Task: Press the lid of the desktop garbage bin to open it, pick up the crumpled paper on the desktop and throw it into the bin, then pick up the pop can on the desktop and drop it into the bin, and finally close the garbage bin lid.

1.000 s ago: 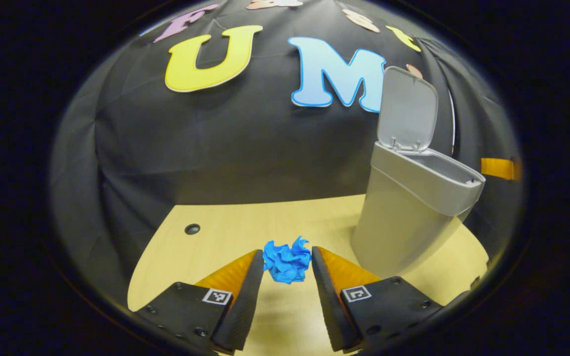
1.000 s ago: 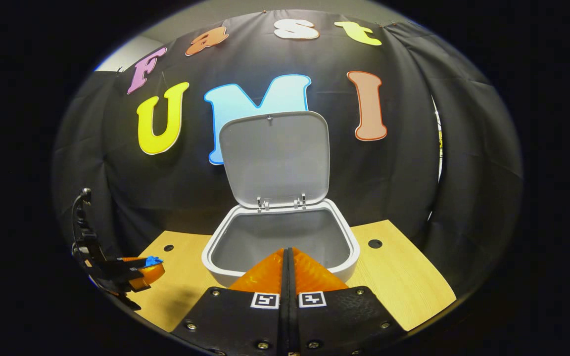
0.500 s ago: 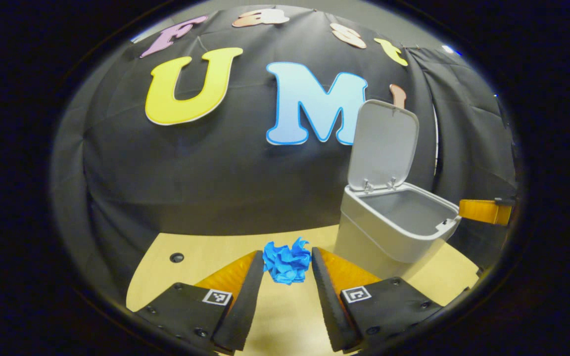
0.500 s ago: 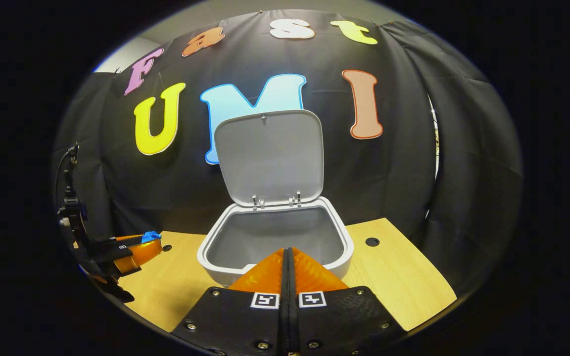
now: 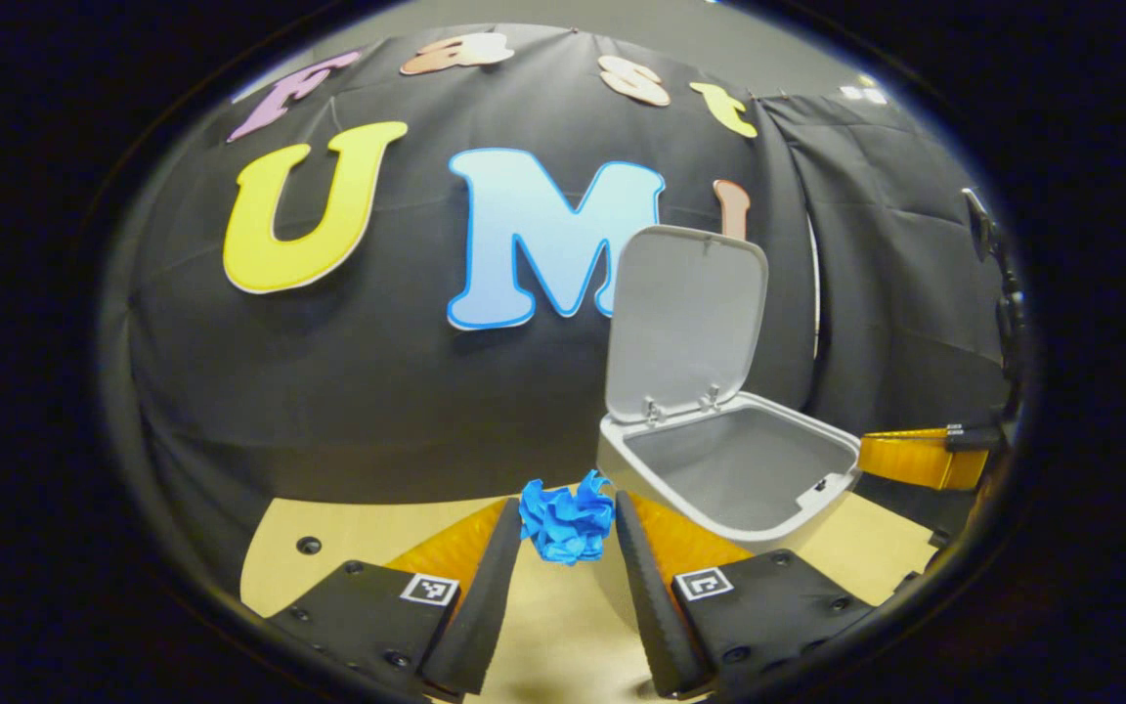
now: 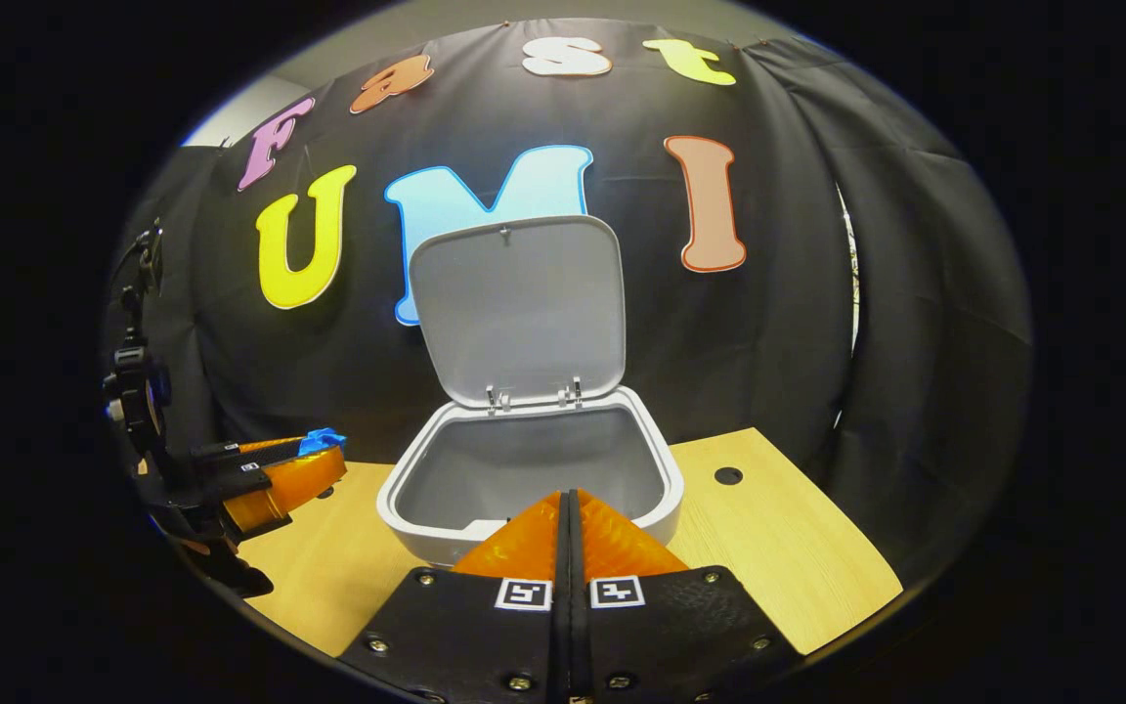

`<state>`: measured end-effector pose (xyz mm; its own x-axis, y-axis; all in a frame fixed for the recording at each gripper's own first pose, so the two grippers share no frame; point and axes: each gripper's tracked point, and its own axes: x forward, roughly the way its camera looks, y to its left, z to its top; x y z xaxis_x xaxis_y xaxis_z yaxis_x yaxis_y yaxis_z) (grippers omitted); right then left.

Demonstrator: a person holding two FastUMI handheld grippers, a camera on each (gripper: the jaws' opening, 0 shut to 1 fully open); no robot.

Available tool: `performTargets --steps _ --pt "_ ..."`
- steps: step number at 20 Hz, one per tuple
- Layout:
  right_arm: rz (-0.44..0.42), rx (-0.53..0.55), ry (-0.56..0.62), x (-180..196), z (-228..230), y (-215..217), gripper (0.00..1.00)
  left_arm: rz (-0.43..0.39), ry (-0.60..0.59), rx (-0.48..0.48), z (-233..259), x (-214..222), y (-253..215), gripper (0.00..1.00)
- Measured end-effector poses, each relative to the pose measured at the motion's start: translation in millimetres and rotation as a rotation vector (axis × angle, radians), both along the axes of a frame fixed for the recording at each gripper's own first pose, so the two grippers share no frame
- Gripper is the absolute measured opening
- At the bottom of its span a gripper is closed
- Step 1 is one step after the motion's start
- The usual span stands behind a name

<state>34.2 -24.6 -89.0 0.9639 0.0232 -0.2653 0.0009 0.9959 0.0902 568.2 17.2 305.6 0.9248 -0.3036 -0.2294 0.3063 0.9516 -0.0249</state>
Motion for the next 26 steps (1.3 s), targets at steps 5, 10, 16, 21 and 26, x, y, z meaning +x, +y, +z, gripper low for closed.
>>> performTargets --steps 5,10,16,21,26 --pt "-0.021 0.008 0.009 -3.1 -4.3 -8.1 0.0 -0.067 -0.034 0.016 12.1 -0.7 -35.1 0.68" --pt "-0.038 0.014 0.014 -6.1 -6.4 -15.8 0.0 -0.104 -0.035 0.008 12.4 -2.7 -58.7 0.68" --pt "-0.051 0.013 0.023 -11.2 -8.9 -23.3 0.0 -0.129 -0.022 -0.002 6.4 -0.8 -80.6 0.63" --pt "-0.069 0.023 0.03 -12.8 -12.8 -31.6 0.0 -0.149 -0.017 -0.012 4.2 0.1 -95.3 0.68" --pt "-0.068 0.025 0.039 -14.2 -15.3 -32.5 0.0 -0.147 -0.019 0.007 0.4 5.9 -100.8 0.68"
